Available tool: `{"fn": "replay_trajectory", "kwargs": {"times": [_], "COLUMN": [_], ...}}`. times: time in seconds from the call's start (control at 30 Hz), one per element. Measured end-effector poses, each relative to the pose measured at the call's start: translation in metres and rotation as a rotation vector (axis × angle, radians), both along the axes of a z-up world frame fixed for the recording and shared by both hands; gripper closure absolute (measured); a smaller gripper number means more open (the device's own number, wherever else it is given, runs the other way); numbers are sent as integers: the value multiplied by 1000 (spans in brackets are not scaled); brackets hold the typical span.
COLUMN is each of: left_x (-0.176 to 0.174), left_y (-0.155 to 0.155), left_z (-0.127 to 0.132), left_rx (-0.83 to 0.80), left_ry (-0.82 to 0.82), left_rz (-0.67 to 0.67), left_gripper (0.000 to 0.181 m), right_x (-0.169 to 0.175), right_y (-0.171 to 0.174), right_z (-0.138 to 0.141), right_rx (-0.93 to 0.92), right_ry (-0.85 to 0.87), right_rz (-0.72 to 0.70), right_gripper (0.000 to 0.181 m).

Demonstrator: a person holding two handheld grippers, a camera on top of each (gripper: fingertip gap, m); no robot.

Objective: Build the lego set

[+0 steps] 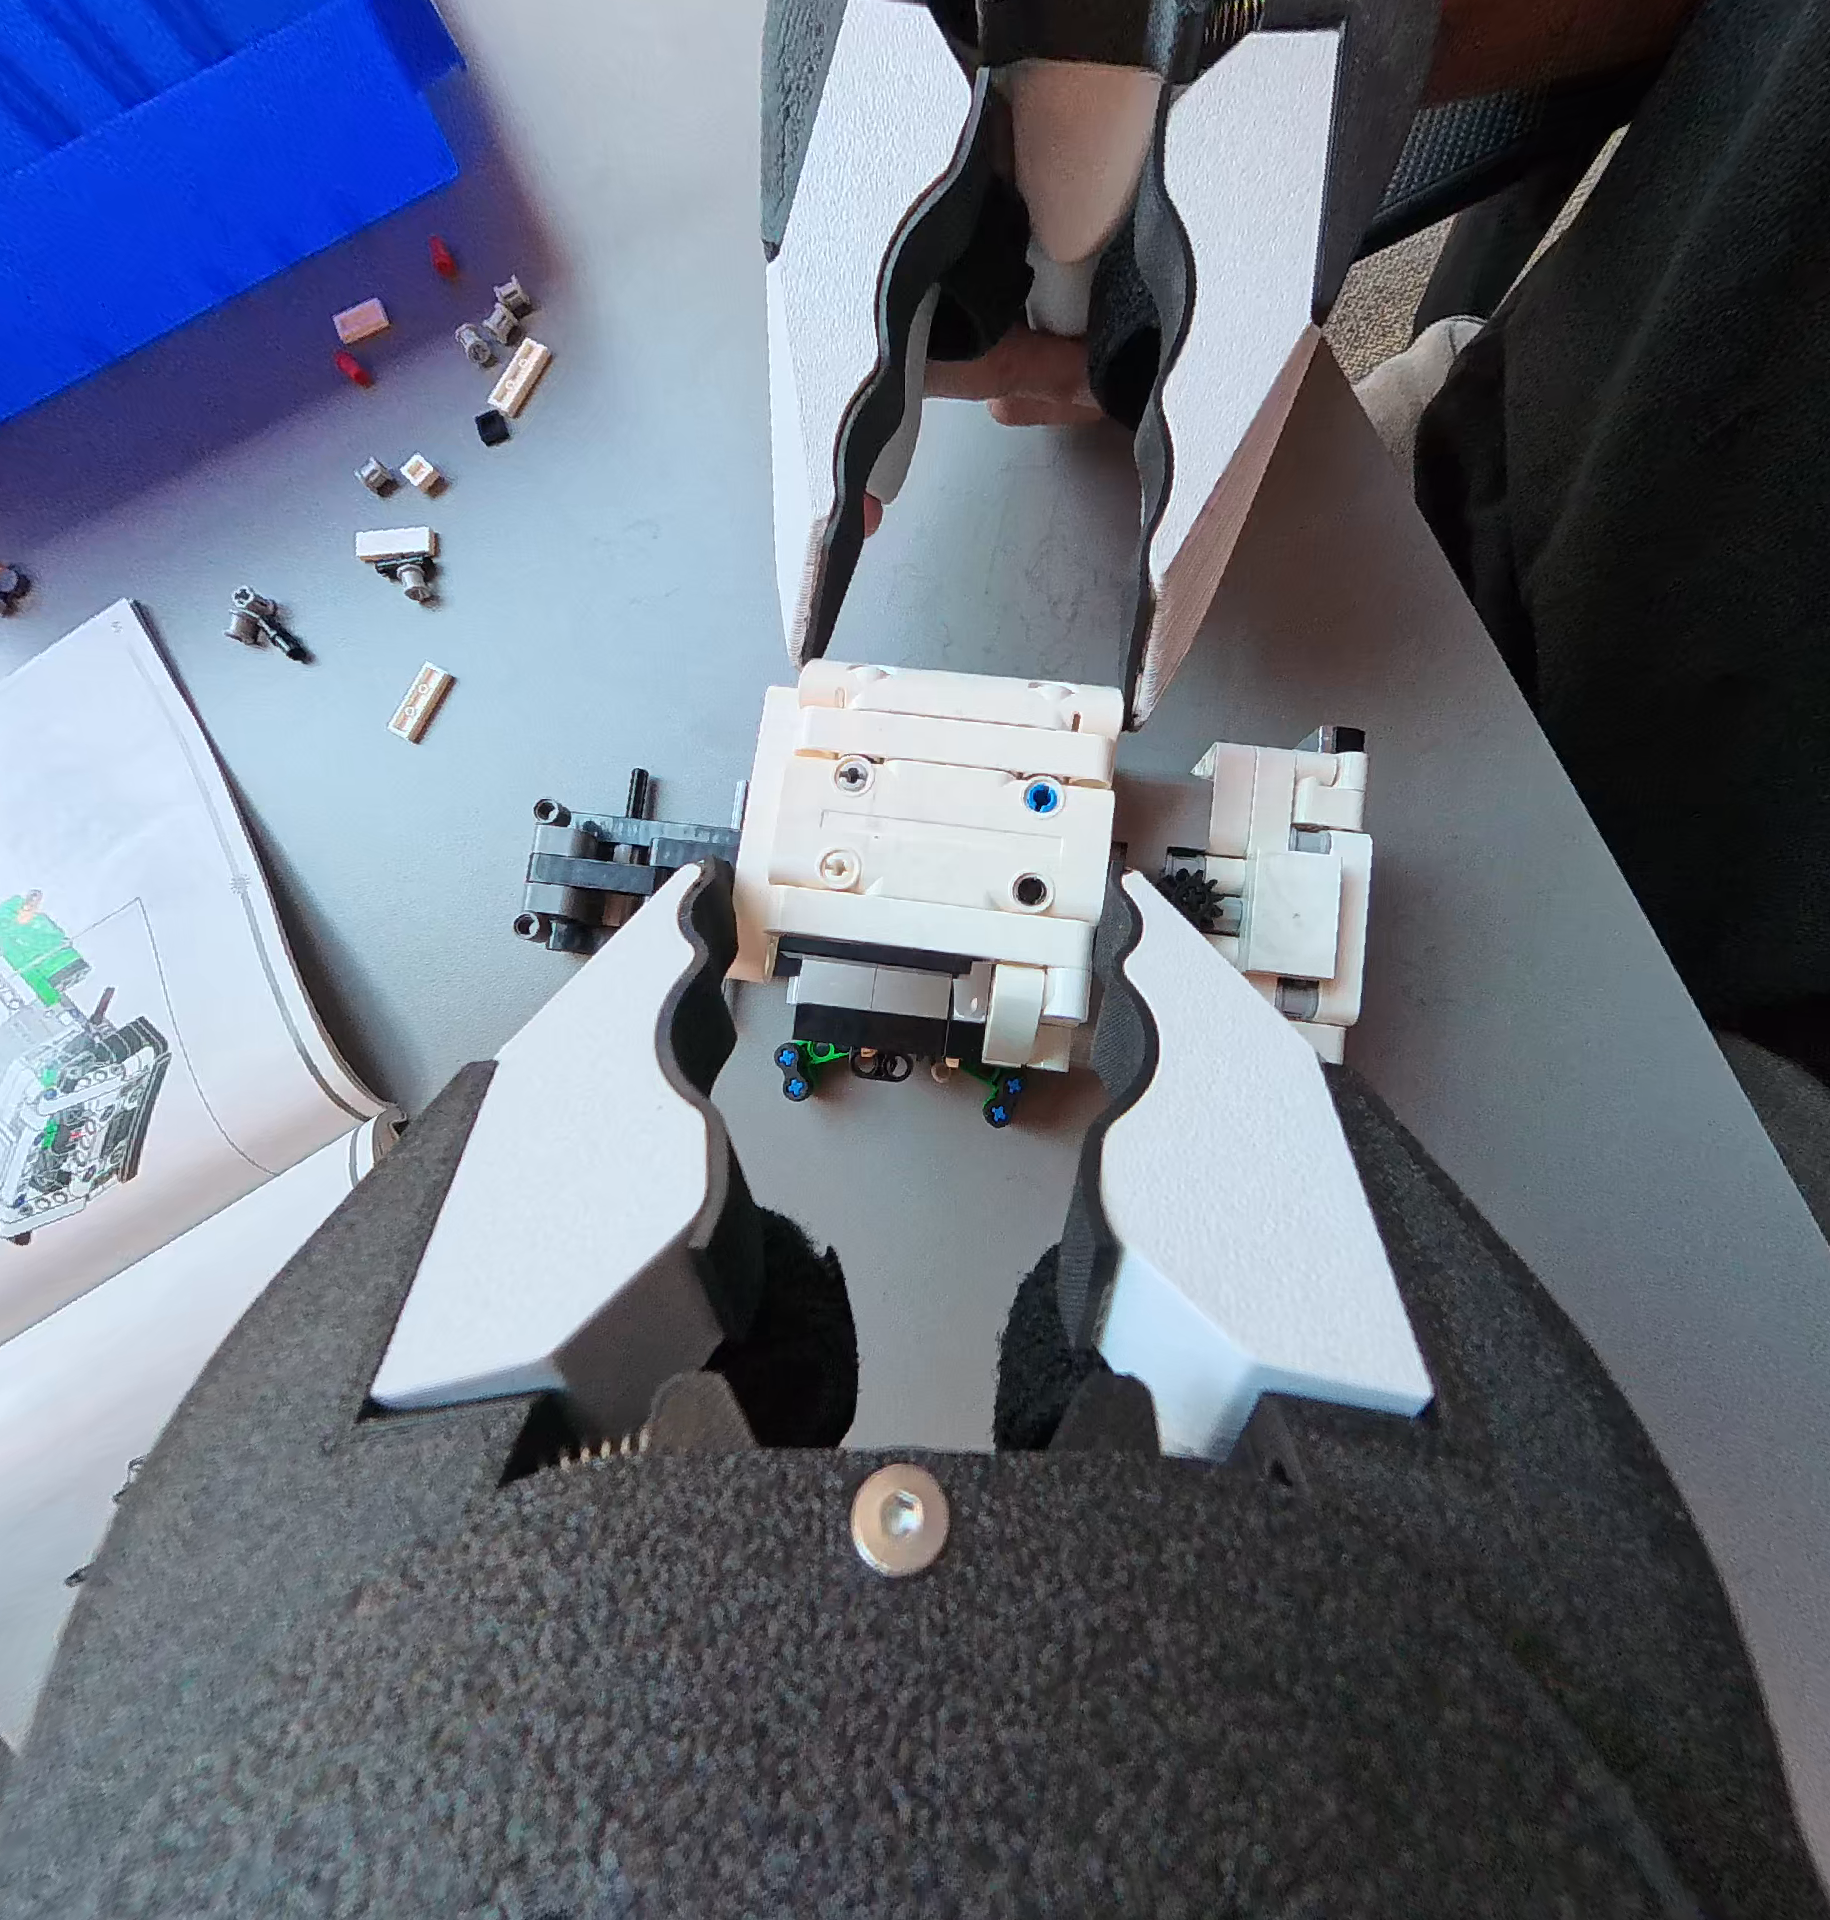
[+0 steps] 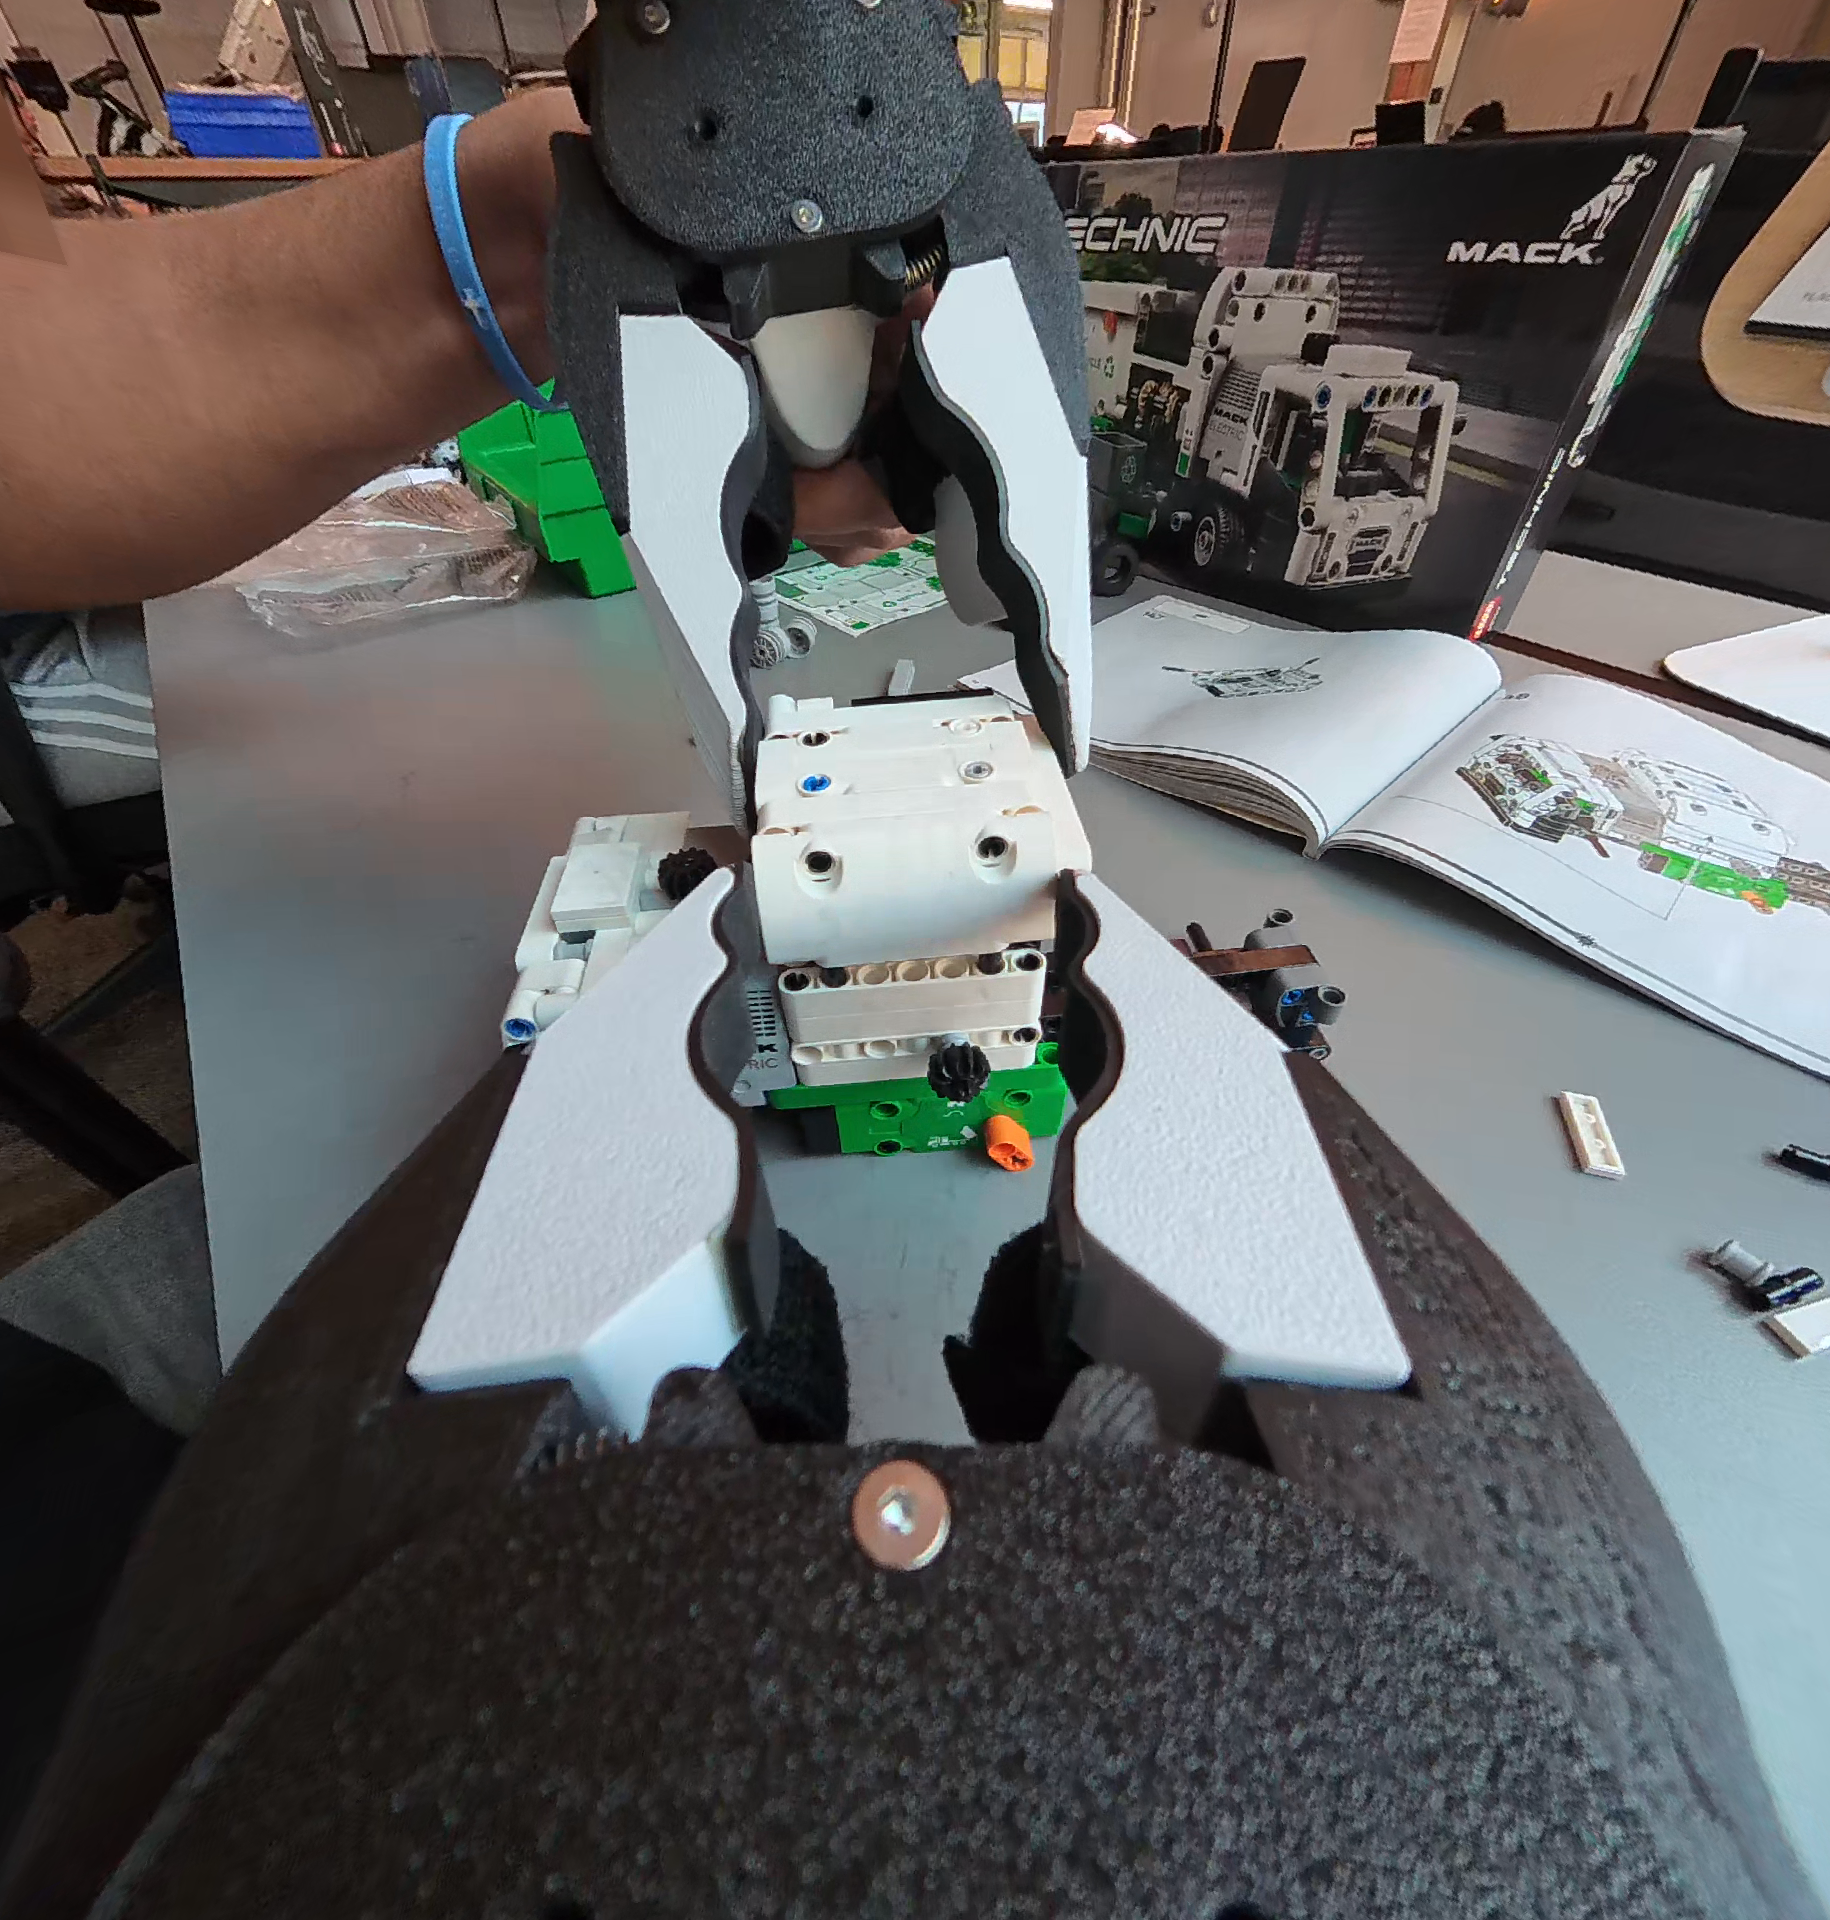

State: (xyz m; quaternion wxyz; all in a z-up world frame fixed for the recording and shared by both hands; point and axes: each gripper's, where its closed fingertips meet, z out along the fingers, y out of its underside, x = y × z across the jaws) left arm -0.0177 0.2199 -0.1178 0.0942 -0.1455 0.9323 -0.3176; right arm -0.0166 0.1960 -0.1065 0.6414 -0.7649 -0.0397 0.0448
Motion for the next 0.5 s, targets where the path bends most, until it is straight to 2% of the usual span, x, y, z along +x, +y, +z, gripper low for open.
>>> {"fn": "replay_trajectory", "kwargs": {"times": [0.27, 0.4, 0.5], "left_x": [1, 1, 1], "left_y": [2, 3, 3], "left_z": [-1, -2, -2], "left_rx": [31, 48, 59], "left_ry": [21, 27, 35], "left_rz": [11, 9, 13], "left_gripper": [113, 113, 113], "right_x": [2, 1, 4], "right_y": [0, 9, 8], "right_z": [6, 4, 0], "right_rx": [16, -15, -23], "right_ry": [28, 83, 64], "right_rz": [-11, -11, -25], "right_gripper": [126, 109, 118]}}
